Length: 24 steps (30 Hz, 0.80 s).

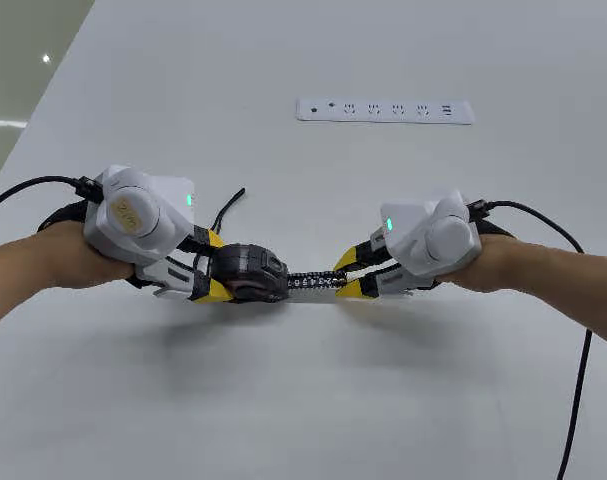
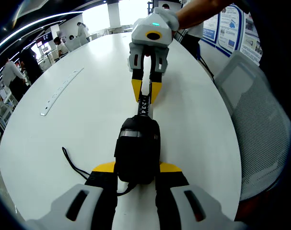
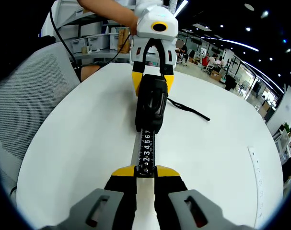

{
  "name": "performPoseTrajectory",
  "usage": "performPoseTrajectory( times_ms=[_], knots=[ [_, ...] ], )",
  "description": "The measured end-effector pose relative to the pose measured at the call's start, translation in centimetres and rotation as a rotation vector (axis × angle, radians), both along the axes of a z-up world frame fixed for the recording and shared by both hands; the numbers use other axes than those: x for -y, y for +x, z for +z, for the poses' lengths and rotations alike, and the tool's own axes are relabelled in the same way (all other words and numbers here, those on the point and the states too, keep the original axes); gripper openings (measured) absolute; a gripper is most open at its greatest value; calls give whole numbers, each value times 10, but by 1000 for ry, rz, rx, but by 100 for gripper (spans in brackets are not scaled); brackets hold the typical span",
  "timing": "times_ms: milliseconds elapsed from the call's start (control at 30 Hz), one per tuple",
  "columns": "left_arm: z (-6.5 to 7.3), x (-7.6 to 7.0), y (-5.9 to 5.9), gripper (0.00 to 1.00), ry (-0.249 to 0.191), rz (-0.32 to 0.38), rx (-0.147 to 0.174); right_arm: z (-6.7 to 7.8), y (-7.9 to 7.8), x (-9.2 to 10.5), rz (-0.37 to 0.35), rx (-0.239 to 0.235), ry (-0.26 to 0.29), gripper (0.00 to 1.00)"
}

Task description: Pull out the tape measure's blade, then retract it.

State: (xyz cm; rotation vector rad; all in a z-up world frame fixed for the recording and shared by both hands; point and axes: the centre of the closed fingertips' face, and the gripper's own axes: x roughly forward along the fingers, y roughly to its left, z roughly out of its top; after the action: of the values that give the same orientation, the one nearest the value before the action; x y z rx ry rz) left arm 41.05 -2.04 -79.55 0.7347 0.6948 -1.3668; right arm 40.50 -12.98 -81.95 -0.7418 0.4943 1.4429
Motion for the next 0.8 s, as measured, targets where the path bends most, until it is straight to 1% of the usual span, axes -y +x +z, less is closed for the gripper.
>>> performPoseTrajectory(
  times_ms=[800],
  knots=[
    [-1, 0, 0, 25, 4, -2, -1, 0, 0, 14, -1, 3, -18, 12]
  ],
)
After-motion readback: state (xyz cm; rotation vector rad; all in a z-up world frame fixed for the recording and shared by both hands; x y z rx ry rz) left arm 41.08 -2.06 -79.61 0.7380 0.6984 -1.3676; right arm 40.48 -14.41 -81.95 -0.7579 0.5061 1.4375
